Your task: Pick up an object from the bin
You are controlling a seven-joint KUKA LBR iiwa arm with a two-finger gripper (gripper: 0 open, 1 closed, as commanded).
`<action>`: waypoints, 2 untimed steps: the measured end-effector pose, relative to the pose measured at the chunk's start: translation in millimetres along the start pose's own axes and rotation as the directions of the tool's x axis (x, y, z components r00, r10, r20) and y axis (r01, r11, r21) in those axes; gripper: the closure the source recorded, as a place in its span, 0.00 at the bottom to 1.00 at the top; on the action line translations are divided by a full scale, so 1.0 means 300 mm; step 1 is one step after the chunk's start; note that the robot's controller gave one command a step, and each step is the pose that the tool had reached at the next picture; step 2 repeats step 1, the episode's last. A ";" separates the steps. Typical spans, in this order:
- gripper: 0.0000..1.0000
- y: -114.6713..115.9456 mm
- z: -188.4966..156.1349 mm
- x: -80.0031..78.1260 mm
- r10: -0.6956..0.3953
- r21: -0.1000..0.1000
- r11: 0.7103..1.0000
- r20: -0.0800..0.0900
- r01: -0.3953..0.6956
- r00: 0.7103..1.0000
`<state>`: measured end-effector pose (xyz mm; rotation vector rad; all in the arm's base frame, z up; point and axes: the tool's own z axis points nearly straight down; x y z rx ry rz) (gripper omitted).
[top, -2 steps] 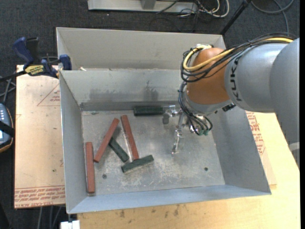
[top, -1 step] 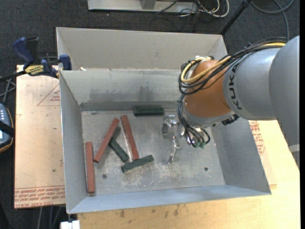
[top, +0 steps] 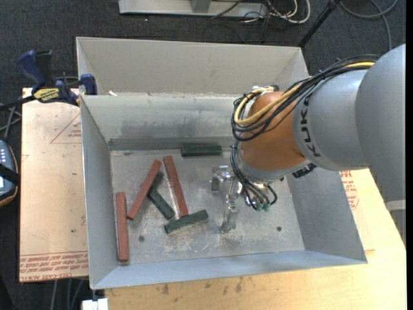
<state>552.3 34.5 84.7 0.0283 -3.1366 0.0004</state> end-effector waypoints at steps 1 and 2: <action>1.00 0.174 0.016 0.057 -0.090 -0.001 0.996 0.005 0.090 0.996; 1.00 0.174 0.016 0.057 -0.090 -0.001 0.996 0.005 0.090 0.996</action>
Offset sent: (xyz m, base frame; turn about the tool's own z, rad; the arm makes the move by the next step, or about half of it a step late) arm 0.0000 0.0000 0.0000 0.0000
